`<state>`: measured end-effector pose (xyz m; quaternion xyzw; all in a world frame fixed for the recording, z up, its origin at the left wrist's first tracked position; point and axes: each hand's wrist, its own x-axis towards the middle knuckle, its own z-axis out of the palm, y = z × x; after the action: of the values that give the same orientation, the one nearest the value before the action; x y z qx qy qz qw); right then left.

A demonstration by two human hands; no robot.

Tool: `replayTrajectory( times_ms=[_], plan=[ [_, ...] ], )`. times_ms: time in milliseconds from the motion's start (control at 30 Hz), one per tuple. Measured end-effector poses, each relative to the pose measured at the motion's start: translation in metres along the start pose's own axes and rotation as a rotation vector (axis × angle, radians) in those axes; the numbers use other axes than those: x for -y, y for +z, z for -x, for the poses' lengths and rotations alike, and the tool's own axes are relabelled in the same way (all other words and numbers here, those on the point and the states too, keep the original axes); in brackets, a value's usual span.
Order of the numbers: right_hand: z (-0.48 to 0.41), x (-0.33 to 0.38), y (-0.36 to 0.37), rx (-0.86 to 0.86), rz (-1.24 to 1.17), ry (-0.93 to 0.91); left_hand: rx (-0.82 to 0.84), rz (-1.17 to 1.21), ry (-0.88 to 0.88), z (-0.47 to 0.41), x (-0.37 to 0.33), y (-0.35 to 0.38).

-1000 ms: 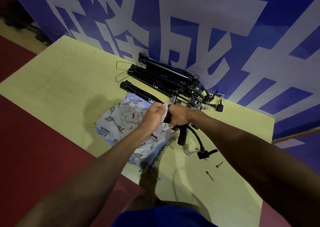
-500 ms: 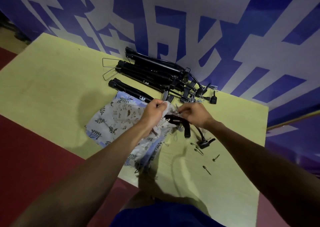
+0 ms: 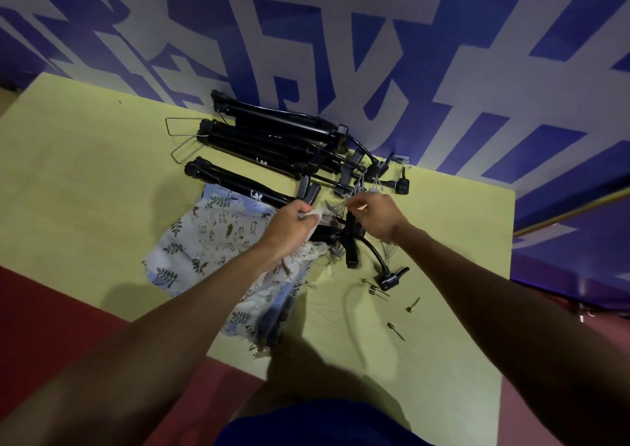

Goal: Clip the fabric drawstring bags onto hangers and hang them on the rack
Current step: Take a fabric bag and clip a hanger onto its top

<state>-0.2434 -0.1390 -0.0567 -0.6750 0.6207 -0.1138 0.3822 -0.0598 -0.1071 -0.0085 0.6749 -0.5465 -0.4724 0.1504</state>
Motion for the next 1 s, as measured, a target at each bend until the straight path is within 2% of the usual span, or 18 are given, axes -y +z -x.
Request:
replayTrajectory(
  times_ms=[133,200,267,400,500,633,733,800,900,1000],
  plan=[
    [-0.027,0.006,0.021,0.116,0.13,-0.006,-0.011,-0.006,-0.042,-0.005,-0.001,-0.004],
    [-0.033,0.001,0.031,0.153,0.294,0.018,-0.016,-0.007,-0.051,-0.008,-0.003,-0.005],
    [-0.035,-0.002,0.038,0.133,0.457,0.007,-0.019,0.025,-0.059,-0.008,-0.003,-0.008],
    [-0.036,0.001,0.043,0.063,0.508,0.022,-0.027,0.077,-0.084,-0.005,-0.001,-0.009],
    [-0.036,0.005,0.04,0.053,0.344,0.089,-0.031,0.089,-0.068,-0.004,-0.003,-0.008],
    [-0.026,0.016,0.02,0.048,-0.203,0.195,-0.043,0.132,-0.03,-0.002,-0.007,-0.011],
    [-0.006,0.025,0.005,0.15,-0.565,0.192,-0.077,0.142,-0.003,-0.002,-0.008,-0.013],
    [0.002,0.024,0.003,0.19,-0.606,0.17,-0.098,0.138,0.005,-0.001,-0.007,-0.016],
    [0.004,0.022,0.003,0.15,-0.579,0.198,-0.109,0.157,0.023,0.003,-0.006,-0.022],
    [0.0,0.022,0.005,0.063,-0.306,0.172,-0.103,0.142,0.039,0.009,-0.003,-0.025]
  ],
)
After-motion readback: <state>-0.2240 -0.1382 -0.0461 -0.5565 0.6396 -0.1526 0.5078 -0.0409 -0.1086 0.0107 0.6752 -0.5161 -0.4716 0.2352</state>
